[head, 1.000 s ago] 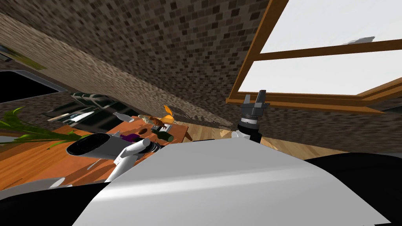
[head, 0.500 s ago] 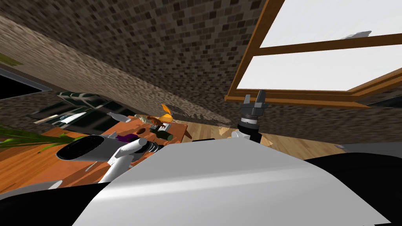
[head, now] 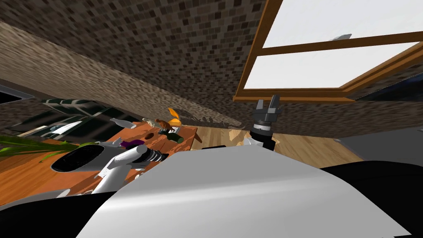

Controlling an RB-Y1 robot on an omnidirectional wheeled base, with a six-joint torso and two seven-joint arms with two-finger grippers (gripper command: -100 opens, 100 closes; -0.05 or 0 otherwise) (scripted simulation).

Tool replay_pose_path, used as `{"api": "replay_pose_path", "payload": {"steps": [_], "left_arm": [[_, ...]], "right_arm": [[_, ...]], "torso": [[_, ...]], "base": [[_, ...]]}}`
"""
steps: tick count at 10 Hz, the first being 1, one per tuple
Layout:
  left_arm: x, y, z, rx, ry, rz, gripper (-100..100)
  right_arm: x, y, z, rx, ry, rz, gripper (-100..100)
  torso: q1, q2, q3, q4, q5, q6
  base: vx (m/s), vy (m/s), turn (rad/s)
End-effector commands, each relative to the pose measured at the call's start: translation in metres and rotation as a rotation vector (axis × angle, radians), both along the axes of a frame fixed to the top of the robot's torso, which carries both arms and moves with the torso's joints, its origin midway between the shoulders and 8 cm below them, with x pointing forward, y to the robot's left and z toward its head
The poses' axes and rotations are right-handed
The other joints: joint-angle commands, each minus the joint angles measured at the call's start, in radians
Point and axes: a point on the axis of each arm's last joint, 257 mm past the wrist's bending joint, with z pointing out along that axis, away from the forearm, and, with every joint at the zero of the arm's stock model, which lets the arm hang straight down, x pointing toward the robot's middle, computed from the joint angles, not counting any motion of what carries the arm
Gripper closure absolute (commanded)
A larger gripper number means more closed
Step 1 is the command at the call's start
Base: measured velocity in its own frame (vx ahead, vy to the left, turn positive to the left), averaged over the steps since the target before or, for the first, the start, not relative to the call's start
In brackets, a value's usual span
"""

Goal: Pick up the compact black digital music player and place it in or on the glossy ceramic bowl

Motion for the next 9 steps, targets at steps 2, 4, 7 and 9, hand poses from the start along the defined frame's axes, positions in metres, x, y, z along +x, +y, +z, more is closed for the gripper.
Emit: {"api": "replay_pose_path", "payload": {"steps": [2, 4, 7, 9], "left_arm": [[-0.004, 0.013, 0.018, 0.003, 0.008, 0.027, 100], [-0.005, 0.023, 0.033, 0.002, 0.006, 0.044, 100], [-0.005, 0.034, 0.056, -0.002, 0.003, 0.064, 100], [-0.005, 0.041, 0.071, -0.005, 0.000, 0.075, 100]], "right_arm": [[0.000, 0.000, 0.000, 0.000, 0.000, 0.000, 0], [0.000, 0.000, 0.000, 0.000, 0.000, 0.000, 0], [0.000, 0.000, 0.000, 0.000, 0.000, 0.000, 0], [0.000, 0.000, 0.000, 0.000, 0.000, 0.000, 0]], "torso": [[0.002, 0.004, 0.002, 0.000, -0.002, -0.004], [0.002, 0.008, 0.004, 0.000, -0.005, -0.011], [0.008, 0.017, 0.010, 0.002, -0.011, -0.021], [0.008, 0.023, 0.013, 0.003, -0.014, -0.028]], "base": [[-0.196, 0.067, -0.061], [-0.175, 0.020, -0.058], [-0.222, 0.074, -0.079], [-0.200, 0.046, -0.062]]}}
